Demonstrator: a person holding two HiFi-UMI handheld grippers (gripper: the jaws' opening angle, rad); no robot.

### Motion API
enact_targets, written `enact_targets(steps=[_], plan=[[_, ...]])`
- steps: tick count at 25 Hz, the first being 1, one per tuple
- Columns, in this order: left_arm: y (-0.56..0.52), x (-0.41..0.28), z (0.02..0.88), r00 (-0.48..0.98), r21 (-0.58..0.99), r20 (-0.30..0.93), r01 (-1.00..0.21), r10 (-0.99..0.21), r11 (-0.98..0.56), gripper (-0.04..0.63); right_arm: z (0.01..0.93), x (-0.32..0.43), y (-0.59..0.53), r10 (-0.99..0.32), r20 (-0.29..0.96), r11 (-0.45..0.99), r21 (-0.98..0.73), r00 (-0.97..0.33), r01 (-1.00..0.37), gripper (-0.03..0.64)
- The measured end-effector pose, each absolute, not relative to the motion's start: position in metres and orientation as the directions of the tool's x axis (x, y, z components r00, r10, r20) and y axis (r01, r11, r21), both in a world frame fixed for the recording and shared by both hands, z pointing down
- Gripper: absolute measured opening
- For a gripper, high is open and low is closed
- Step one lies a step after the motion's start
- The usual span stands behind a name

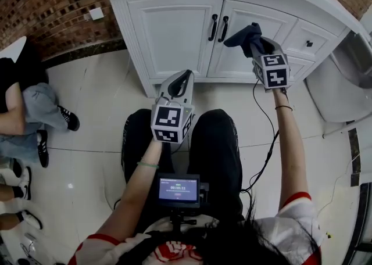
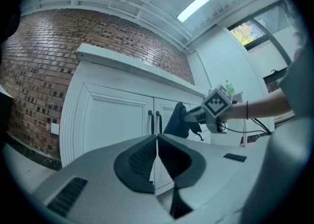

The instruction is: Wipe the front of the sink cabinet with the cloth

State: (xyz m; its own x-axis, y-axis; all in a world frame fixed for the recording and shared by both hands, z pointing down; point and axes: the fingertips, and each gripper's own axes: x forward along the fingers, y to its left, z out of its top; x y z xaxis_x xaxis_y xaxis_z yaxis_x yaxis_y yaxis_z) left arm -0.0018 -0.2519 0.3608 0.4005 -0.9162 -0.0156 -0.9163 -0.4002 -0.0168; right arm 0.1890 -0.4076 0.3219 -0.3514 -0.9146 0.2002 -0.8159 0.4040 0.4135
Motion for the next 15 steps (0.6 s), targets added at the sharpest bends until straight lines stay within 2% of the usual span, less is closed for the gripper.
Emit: enact_targets(steps=[7, 11, 15], plan=[[-0.252, 0.019, 0.365, 0.424, -0.035, -0.004, -0.905, -0.906, -0.424, 0.043, 0.224, 0.185, -0.413, -0.928, 0.045, 0.349, 0.462, -0.371, -0.815, 0.109], [-0.251, 0.015, 0.372, 0.425, -0.027, 0.013, -0.905, -0.905, -0.425, 0.043, 0.225, 0.176, -0.42, -0.933, 0.055, 0.337, 0.47, -0.354, -0.816, 0.107], [-0.252, 0.012, 0.368, 0.417, -0.026, 0.002, -0.909, -0.909, -0.417, 0.043, 0.265, 0.175, -0.427, -0.931, 0.13, 0.362, 0.461, -0.342, -0.81, 0.107]])
